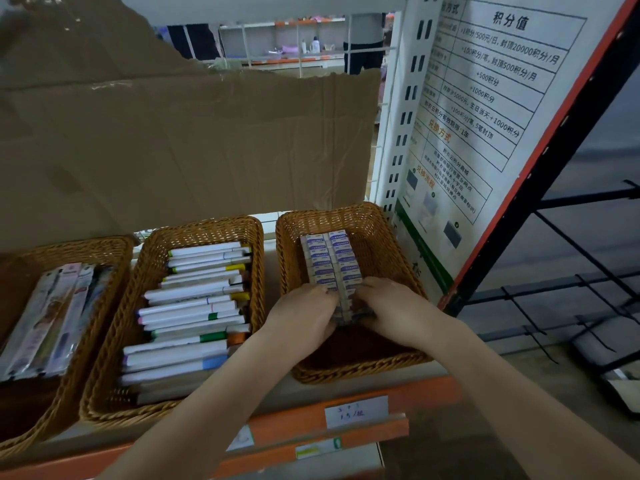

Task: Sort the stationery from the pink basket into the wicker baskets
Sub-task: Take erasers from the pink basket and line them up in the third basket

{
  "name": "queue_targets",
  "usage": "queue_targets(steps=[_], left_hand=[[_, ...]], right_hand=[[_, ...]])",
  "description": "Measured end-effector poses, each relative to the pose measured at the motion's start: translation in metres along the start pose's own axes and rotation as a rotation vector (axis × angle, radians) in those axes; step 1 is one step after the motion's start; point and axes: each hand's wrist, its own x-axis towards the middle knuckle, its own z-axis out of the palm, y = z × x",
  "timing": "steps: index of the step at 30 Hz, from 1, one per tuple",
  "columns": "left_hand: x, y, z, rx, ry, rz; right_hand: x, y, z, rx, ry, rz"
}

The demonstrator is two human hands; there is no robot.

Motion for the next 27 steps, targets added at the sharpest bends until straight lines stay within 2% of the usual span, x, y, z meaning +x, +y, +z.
queue_targets(steps=[8,16,21,27], left_hand=[[-0.005,-0.004,-0.044,0.213,0.156,-0.139],[-0.046,-0.032,-0.070,0.252,0.151,-0.437],[-0.090,-0.062,-0.086,0.311,0.176,-0.557],[-0.170,-0.114,-0.099,0.339,0.206,-0.689]], right_hand=[[0.007,-0.010,-0.034,-0.082,0.082,0.006],[0.023,-0.038,-0.038,-0.159,0.051,0.102],[0.039,-0.093,-0.053,-0.157,0.125,0.006],[0.072,-0.194,-0.036,-0.165,0.126,-0.104]])
